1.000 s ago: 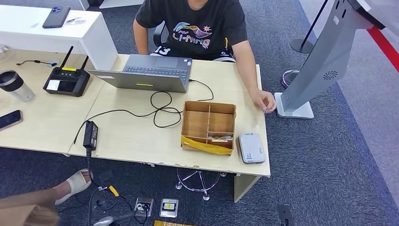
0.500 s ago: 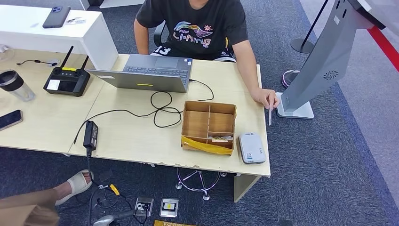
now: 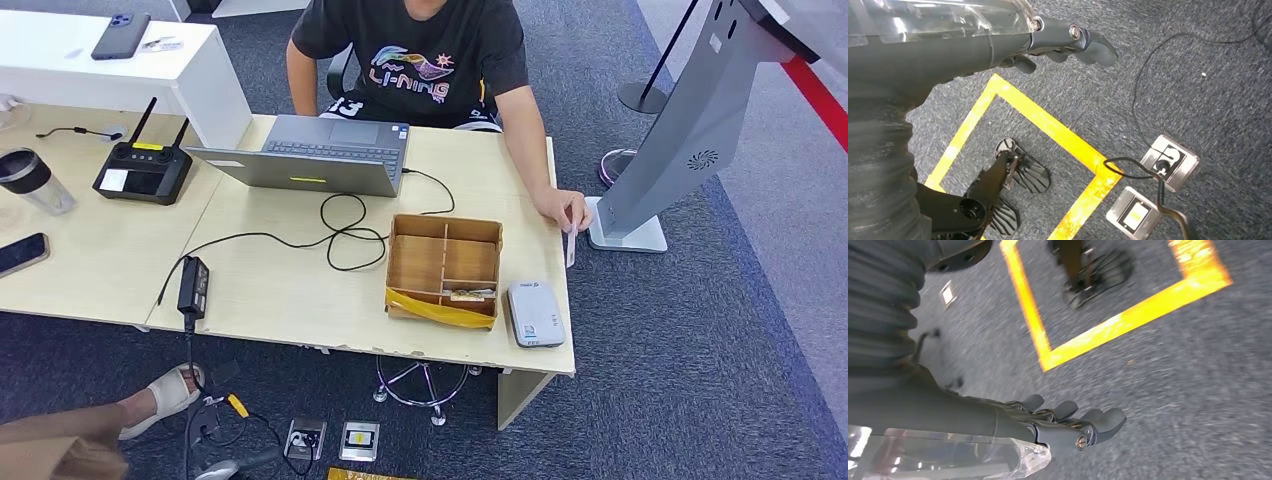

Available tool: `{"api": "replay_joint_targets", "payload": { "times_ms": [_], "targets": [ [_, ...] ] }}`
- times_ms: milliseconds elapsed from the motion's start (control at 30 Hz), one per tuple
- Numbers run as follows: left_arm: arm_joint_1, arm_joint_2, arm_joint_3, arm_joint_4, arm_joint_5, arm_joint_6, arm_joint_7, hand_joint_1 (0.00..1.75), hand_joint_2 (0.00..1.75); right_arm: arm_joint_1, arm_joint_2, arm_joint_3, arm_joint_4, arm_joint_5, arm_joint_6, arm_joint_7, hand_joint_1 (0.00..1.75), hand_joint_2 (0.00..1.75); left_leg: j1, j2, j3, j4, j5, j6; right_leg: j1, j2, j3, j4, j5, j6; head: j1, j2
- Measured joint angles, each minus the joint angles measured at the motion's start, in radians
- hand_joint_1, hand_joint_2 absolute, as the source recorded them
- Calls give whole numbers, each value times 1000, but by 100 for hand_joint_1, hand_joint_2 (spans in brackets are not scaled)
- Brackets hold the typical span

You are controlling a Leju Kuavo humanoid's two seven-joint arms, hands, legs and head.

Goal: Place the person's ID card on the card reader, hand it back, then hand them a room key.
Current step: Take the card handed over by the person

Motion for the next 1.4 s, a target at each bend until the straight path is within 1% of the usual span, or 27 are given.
{"api": "replay_joint_targets", "payload": {
  "times_ms": [167, 400, 600, 767, 867, 1000, 1067, 1233, 1300, 1333, 1400],
  "targets": [
    [0, 0, 11, 0, -4, 0, -8, 0, 175, -47, -14, -50, -1, -40, -21, -76, 0, 175, 0, 0, 0, 0, 0, 0, 0, 0, 0, 0, 0, 0, 0, 0],
    [0, -1, 14, 0, -17, 0, -8, 0, 175, -103, -68, -106, -23, -72, -56, -166, 0, 175, 0, 0, 0, 0, 0, 0, 0, 0, 0, 0, 0, 0, 0, 0],
    [-6, -5, 14, 0, -42, 0, -7, 0, 175, -126, -123, -134, -62, -66, -85, -173, 0, 175, 0, 0, 0, 0, 0, 0, 0, 0, 0, 0, 0, 0, 0, 0],
    [-12, -6, 15, 1, -54, 0, -4, 0, 175, -135, -152, -146, -88, -55, -89, -173, 0, 175, 0, 0, 0, 0, 0, 0, 0, 0, 0, 0, 0, 0, 0, 0],
    [-15, -7, 15, 2, -61, 0, 4, 0, 175, -143, -165, -150, -109, -41, -89, -193, 0, 175, 0, 0, 0, 0, 0, 0, 0, 0, 0, 0, 0, 0, 0, 0],
    [-16, -10, 15, 3, -68, 0, 16, 0, 175, -165, -182, -154, -158, 34, -89, -229, 0, 175, 0, 0, 0, 0, 0, 0, 0, 0, 0, 0, 0, 0, 0, 0],
    [-17, -12, 15, 3, -68, 0, 19, 0, 175, -178, -188, -155, -180, 69, -89, -227, 0, 175, 0, 0, 0, 0, 0, 0, 0, -1, 0, 0, 0, 0, 0, 0],
    [-17, -14, 15, 3, -66, 0, 26, 0, 175, -188, -195, -161, -223, 111, -90, -228, 0, 175, 0, -1, 0, 1, 0, 0, 0, -1, 0, 0, 0, 0, 0, 0],
    [-18, -15, 15, 3, -60, 0, 27, 0, 175, -186, -196, -169, -257, 190, -90, -219, 0, 175, 0, 0, -1, 1, 0, 0, 0, -1, 0, 1, 0, 0, 0, 0],
    [-19, -15, 15, 3, -56, 0, 27, 0, 175, -184, -196, -177, -291, 260, -90, -198, 0, 175, 0, 0, -1, 1, 0, 0, 0, -1, 0, 1, 1, 0, 0, 0],
    [-22, -16, 15, 3, -52, 0, 28, 0, 175, -181, -195, -197, -388, 417, -90, -129, 0, 175, 0, 0, -1, 1, 0, 0, 0, -1, 0, 1, 1, 0, 0, 0]
  ]
}}
